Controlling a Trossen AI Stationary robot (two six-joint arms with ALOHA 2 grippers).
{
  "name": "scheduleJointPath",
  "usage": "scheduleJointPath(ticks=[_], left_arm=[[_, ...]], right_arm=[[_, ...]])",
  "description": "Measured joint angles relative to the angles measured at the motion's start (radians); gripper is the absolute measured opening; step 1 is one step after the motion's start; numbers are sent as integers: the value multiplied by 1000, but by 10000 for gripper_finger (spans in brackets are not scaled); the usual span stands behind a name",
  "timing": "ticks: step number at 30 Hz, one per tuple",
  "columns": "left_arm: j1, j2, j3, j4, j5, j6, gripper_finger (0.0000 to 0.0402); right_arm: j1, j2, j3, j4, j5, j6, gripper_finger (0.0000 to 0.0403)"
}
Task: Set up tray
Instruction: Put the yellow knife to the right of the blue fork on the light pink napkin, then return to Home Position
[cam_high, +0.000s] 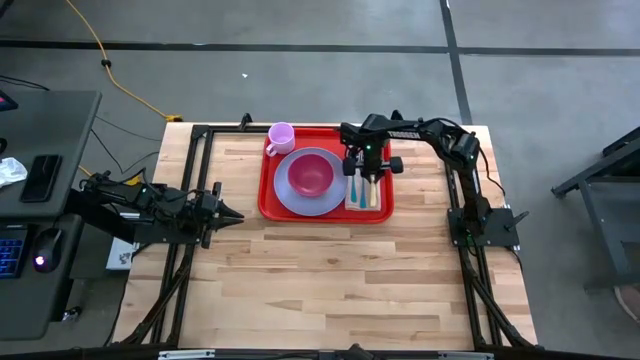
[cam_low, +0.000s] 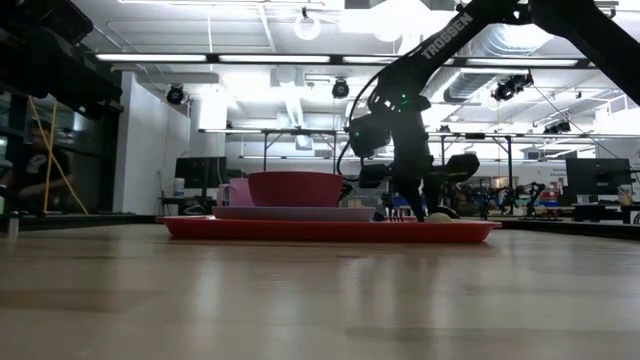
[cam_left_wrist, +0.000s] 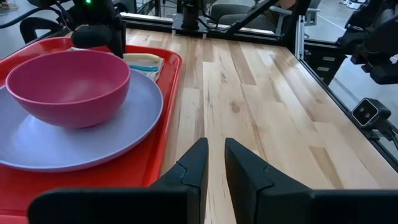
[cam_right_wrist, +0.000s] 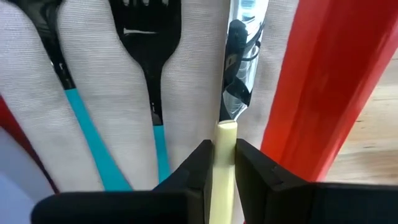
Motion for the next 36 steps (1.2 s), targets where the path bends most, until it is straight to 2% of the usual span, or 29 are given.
scheduleJointPath(ticks=[11,24,36], left_arm=[[0,0,0,0,0,0,85],[0,0,0,0,-1,0,85],[0,0,0,0,-1,0,85]], right_arm=[[0,0,0,37,1,-16,45],[0,-1,1,37,3,-29,75],[2,-8,2,15,-41,-64,84]])
